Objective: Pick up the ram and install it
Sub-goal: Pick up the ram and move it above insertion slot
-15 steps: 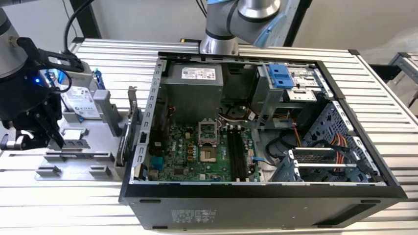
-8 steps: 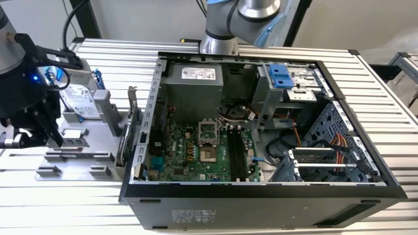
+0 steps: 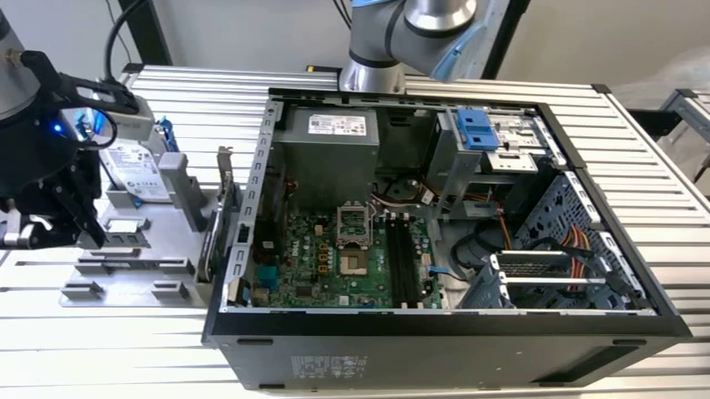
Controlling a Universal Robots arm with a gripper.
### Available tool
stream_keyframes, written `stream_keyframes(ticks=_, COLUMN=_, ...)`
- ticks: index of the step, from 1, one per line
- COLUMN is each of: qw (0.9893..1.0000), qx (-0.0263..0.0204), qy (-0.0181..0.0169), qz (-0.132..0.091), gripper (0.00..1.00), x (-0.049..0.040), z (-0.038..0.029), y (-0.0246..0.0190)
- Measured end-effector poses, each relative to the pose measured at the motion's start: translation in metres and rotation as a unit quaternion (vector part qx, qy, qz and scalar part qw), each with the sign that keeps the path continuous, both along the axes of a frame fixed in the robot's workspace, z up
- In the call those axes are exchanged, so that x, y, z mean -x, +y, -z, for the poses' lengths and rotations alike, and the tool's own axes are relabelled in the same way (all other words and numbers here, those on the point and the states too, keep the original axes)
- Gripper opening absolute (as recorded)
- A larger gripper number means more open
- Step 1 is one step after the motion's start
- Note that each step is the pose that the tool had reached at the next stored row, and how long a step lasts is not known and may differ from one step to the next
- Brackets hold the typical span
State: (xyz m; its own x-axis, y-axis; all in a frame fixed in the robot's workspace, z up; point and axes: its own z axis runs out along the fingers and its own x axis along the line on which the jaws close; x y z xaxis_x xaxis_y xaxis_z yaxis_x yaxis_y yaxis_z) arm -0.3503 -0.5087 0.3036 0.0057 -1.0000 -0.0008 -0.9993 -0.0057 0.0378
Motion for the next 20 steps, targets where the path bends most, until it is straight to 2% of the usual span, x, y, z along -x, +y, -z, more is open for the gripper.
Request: stream_keyframes(ticks=20, qw=1.0, qx=0.0, qy=0.0, qz=0.0, gripper=0.0, x=0.0, z=-0.0106, y=0.0)
